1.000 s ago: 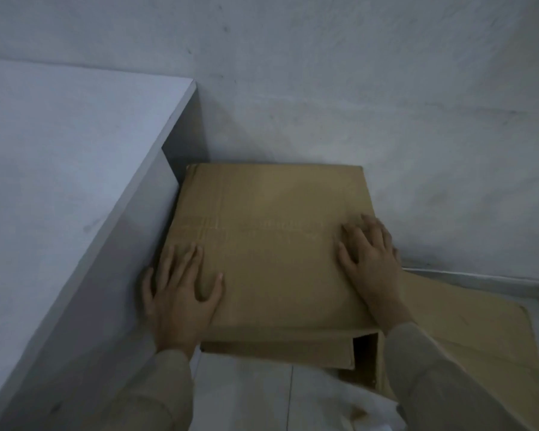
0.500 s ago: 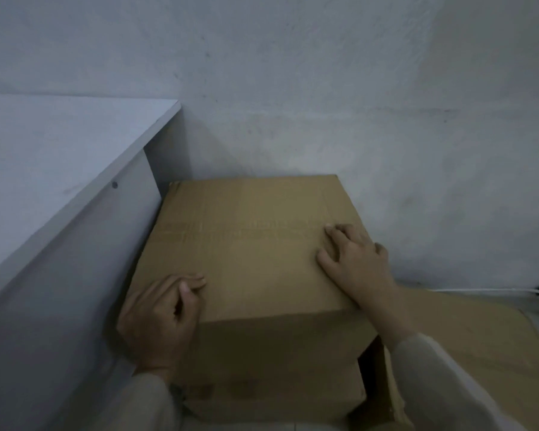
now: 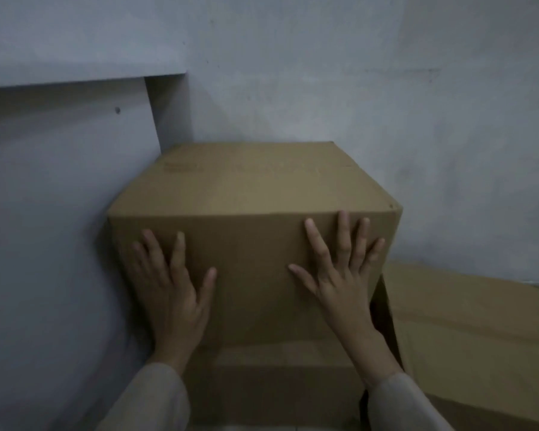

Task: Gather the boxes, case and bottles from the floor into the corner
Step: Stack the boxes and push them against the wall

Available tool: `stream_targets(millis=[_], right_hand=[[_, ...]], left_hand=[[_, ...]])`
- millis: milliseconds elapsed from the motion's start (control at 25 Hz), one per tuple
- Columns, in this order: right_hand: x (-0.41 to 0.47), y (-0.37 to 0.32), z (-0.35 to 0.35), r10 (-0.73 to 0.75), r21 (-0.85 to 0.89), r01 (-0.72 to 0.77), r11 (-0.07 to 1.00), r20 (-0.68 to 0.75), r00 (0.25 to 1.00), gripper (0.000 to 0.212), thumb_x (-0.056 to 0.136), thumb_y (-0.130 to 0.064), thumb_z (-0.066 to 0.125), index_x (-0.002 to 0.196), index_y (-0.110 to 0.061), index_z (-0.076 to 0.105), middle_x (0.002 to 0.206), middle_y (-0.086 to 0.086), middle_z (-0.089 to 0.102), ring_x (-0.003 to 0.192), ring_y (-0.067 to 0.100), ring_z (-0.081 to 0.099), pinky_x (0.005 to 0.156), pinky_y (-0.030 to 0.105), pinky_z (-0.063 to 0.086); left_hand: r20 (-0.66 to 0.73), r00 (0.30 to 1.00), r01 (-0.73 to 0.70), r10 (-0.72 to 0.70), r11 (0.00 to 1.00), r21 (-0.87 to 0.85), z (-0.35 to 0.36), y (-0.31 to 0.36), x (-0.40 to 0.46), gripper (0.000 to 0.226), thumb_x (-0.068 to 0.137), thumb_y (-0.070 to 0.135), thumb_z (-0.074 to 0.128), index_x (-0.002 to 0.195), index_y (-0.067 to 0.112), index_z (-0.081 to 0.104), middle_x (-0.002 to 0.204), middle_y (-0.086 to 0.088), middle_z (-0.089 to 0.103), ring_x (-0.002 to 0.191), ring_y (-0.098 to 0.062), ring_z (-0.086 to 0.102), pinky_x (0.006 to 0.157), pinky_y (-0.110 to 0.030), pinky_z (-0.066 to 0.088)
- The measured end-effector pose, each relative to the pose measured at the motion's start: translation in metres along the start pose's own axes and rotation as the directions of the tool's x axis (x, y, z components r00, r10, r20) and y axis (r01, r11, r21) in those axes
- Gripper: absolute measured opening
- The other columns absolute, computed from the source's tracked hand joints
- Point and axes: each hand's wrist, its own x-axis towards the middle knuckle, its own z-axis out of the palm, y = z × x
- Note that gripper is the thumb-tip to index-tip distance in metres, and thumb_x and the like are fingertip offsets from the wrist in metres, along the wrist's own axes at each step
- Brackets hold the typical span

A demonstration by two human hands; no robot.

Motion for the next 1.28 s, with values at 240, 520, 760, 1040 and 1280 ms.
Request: stream_targets(millis=[240, 520, 760, 1040, 1280], right_hand=[[-0.145, 0.035, 0.024, 0.406, 0.408, -0.632, 0.659, 0.514, 0.755, 0.086, 0.082, -0.039, 0.062, 0.135, -0.055, -0.004, 0.157, 0.003, -0.015, 0.146, 0.029, -0.002, 0.114, 0.055, 0.021], [-0.169, 0.045, 0.032, 0.442, 0.401, -0.796, 0.454, 0.675, 0.592, 0.098, 0.089, -0.016, 0.058, 0.134, -0.05, -0.023, 0.157, 0.003, 0.015, 0.14, 0.03, 0.026, 0.11, 0.048, 0.028], [-0.161, 0.036, 0.049, 0.407, 0.393, -0.794, 0.463, 0.701, 0.585, 0.08, 0.094, -0.012, 0.047, 0.146, -0.035, -0.01, 0.153, 0.009, 0.028, 0.137, 0.031, 0.032, 0.108, 0.039, 0.032], [-0.145, 0.032, 0.074, 0.414, 0.439, -0.748, 0.498, 0.638, 0.65, 0.065, 0.094, -0.005, 0.042, 0.146, -0.03, 0.012, 0.151, 0.005, 0.029, 0.136, 0.025, 0.032, 0.107, 0.036, 0.032], [-0.145, 0.03, 0.08, 0.407, 0.459, -0.761, 0.458, 0.653, 0.639, 0.076, 0.087, -0.012, 0.06, 0.146, -0.029, 0.016, 0.144, 0.002, 0.033, 0.129, 0.014, 0.033, 0.111, 0.036, 0.03]], left_hand=[[0.526, 0.829, 0.293, -0.19, 0.948, -0.12, 0.018, -0.062, -0.163, 0.078, 0.069, 0.086, 0.014, 0.133, 0.057, -0.019, 0.154, -0.009, -0.011, 0.143, -0.03, -0.001, 0.113, -0.047, 0.01], [0.648, 0.597, 0.752, -0.473, 0.61, -0.248, 0.02, -0.041, -0.158, 0.105, 0.083, 0.028, 0.062, 0.141, 0.024, -0.025, 0.146, 0.005, -0.041, 0.132, 0.001, -0.027, 0.109, -0.019, -0.006], [0.66, 0.547, 0.837, -0.515, 0.356, -0.416, 0.022, -0.067, -0.145, 0.097, 0.085, 0.033, 0.06, 0.141, 0.039, -0.019, 0.157, 0.014, -0.006, 0.144, -0.006, 0.007, 0.119, -0.036, 0.01], [0.656, 0.594, 0.768, -0.466, 0.086, -0.634, 0.043, -0.077, -0.124, 0.076, 0.092, 0.009, 0.047, 0.14, 0.053, 0.009, 0.153, 0.026, 0.014, 0.138, -0.005, 0.027, 0.113, -0.04, 0.021], [0.624, 0.594, 0.722, -0.508, -0.005, -0.692, 0.049, -0.09, -0.105, 0.073, 0.085, 0.002, 0.056, 0.14, 0.038, 0.025, 0.15, 0.007, 0.034, 0.135, -0.018, 0.037, 0.102, -0.05, 0.036]])
